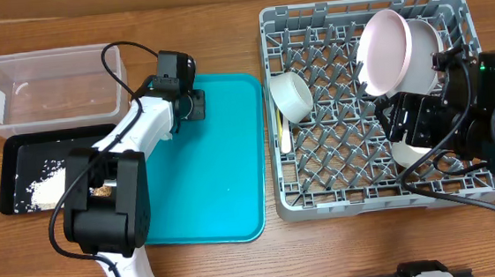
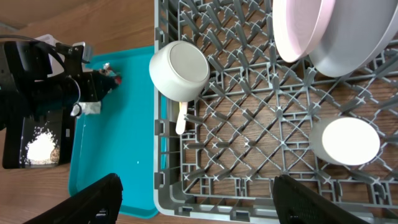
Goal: Sort waste into correct bins and load items into the dishwasher rack
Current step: 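Grasp the red-and-silver foil wrapper with the left gripper and lift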
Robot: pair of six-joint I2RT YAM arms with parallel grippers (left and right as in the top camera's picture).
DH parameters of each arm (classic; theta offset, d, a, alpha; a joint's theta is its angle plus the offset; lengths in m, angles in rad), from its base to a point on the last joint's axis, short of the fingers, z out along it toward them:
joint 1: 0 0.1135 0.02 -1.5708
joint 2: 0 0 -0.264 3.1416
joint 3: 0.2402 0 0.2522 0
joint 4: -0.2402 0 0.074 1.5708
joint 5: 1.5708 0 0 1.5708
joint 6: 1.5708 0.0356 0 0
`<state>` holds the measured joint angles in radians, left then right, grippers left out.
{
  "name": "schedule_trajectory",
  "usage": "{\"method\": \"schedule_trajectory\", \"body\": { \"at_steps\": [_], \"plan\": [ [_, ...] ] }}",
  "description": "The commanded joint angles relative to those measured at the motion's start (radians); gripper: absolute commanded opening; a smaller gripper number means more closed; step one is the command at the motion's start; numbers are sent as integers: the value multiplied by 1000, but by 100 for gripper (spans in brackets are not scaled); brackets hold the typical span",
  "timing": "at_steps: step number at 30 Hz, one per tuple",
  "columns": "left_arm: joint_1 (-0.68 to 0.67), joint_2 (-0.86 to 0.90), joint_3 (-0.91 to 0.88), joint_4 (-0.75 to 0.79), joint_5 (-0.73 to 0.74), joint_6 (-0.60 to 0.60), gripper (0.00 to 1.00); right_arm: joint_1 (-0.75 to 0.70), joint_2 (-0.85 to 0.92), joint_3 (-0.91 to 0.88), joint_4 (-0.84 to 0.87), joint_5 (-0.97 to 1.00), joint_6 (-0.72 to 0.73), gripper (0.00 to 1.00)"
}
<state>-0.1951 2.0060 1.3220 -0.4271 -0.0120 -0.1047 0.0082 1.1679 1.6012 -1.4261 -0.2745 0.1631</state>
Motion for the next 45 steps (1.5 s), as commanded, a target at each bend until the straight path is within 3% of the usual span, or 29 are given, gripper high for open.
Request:
{"method": "schedule_trajectory", "body": {
  "at_steps": [1, 19, 32, 41, 45],
  "plan": [
    [-3, -97, 18, -35, 13, -12, 4, 6, -3, 19, 3, -7, -8, 82],
    [-3, -396, 18, -277, 84, -53, 4, 6, -3, 19, 10, -7, -8, 82],
    [-3, -481, 18, -410, 143, -37, 4, 6, -3, 19, 10, -8, -8, 82],
    [-1, -522, 18, -500, 21, -54, 4, 6, -3, 19, 10, -7, -8, 82],
    [21, -553, 30, -473, -161, -60, 4, 6, -3, 19, 8, -8, -8, 82]
  ]
}}
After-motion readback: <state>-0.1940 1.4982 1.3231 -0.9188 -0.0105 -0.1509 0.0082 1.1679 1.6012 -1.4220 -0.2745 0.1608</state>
